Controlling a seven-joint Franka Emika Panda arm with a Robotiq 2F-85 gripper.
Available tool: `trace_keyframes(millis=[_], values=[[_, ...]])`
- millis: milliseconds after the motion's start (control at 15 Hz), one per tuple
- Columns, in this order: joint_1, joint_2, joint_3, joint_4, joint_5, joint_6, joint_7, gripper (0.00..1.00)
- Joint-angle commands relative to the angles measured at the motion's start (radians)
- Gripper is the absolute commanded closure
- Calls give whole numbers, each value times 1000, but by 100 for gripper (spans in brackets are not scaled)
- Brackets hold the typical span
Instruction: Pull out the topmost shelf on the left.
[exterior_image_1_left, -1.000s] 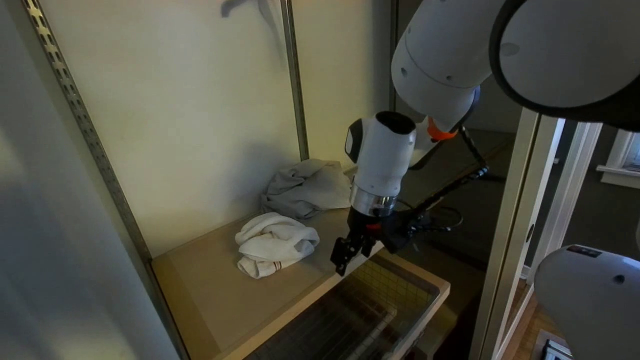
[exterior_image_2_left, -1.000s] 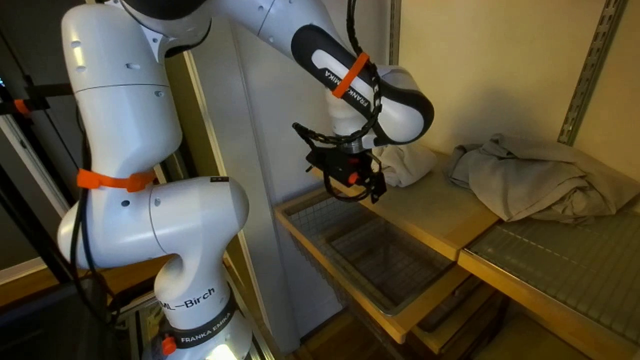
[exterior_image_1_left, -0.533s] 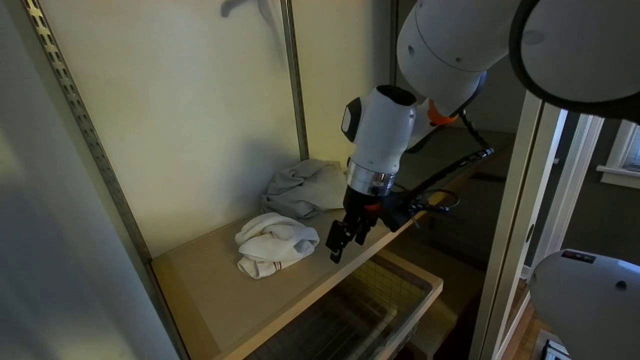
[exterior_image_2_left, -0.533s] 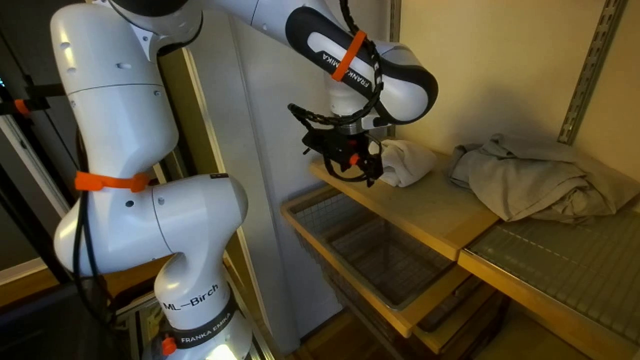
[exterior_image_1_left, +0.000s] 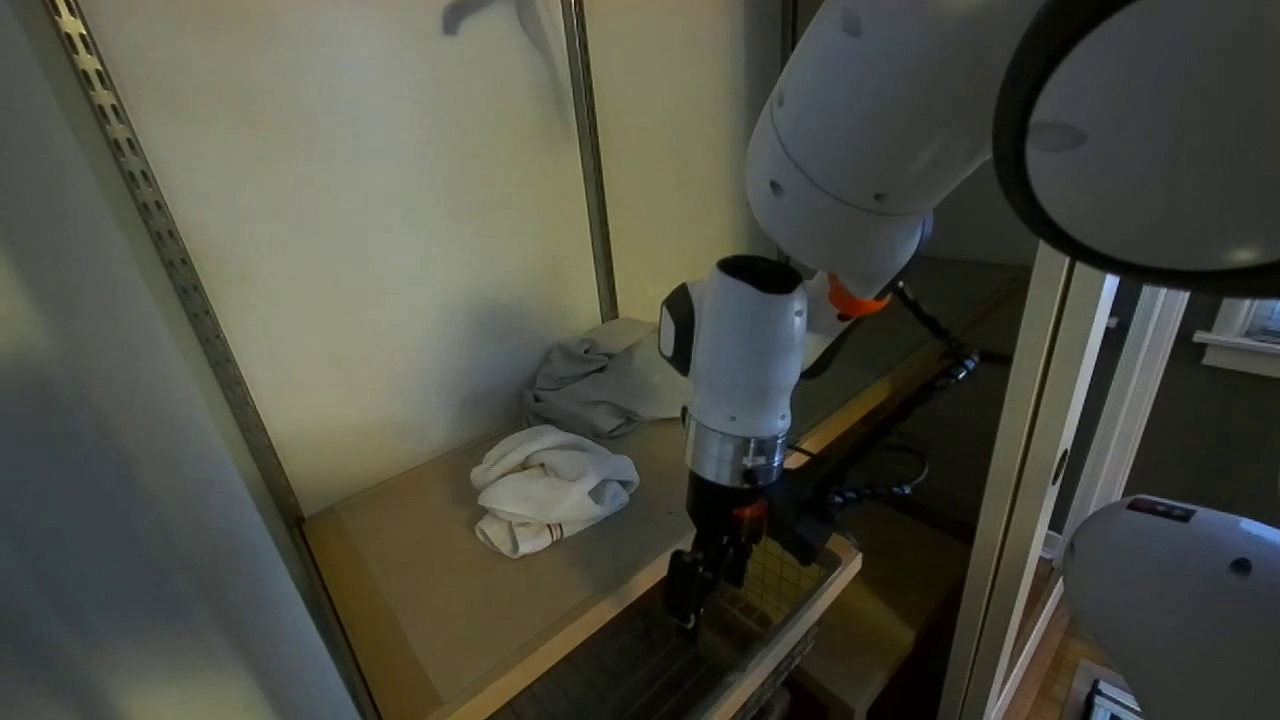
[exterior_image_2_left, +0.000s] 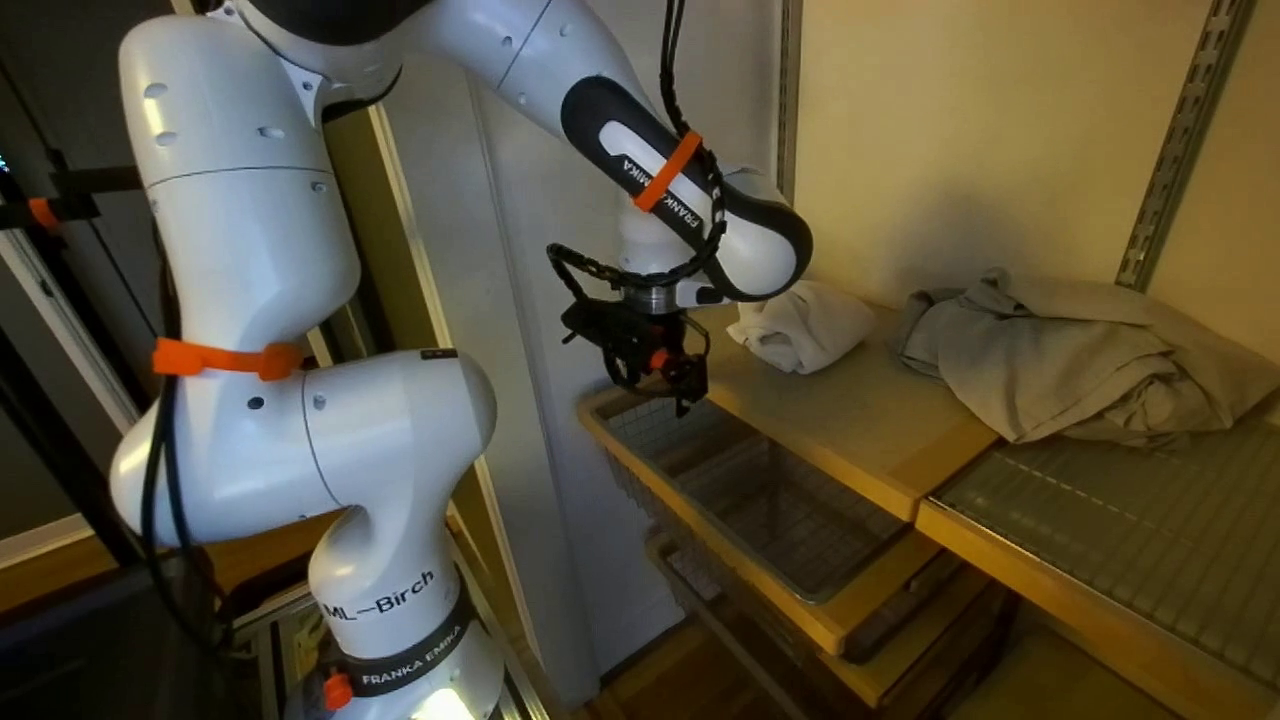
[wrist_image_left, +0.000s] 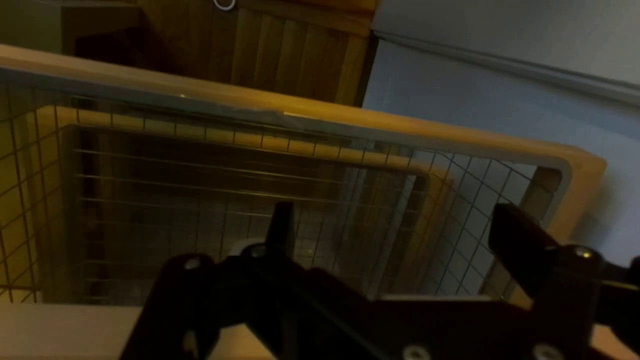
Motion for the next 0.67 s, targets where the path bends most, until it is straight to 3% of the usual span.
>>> trace_keyframes(millis=[0, 200, 600], values=[[-96, 107, 118, -62, 81, -119, 7, 0], [-197, 131, 243, -72, 136, -270, 16, 0], [-331, 119, 413, -87, 270, -542, -45, 0]])
